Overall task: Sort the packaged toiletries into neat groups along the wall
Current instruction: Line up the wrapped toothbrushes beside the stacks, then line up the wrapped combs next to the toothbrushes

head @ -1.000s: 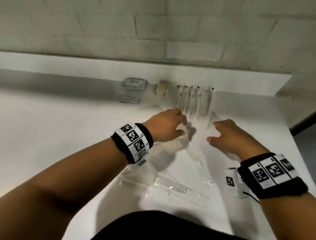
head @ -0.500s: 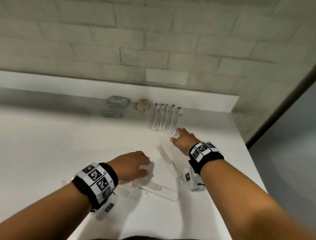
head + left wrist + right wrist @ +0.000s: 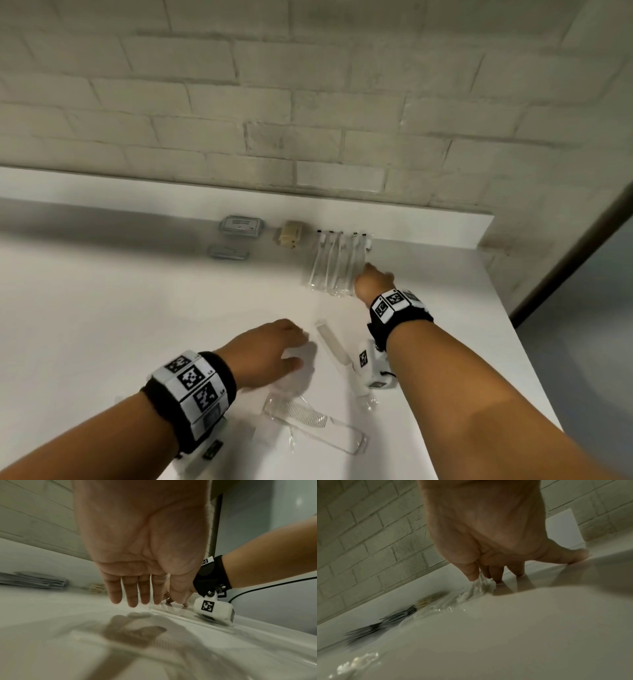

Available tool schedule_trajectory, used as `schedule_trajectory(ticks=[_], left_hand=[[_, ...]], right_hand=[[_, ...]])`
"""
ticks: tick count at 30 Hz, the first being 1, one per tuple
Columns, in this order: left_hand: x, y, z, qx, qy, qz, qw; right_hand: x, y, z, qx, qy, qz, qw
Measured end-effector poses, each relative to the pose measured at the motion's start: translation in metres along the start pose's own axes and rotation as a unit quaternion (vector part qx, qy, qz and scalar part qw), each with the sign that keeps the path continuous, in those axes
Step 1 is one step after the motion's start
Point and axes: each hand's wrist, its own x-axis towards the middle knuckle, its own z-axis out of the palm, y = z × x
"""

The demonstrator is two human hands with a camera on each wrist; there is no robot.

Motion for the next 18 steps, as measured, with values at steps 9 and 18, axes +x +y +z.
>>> schedule_trajectory(ticks=[9, 18], left_hand=[[0.090, 0.017, -0.031, 0.057, -0.029, -0.068, 0.996], [0.106, 0.017, -0.029, 0.027, -0.029, -0.043, 0.998]], right_hand=[[-0.001, 0.015, 0.005, 0.076, 0.033, -0.053, 0.995], [-0.023, 0.020, -0.012, 0.124, 0.037, -0.072, 0.989]])
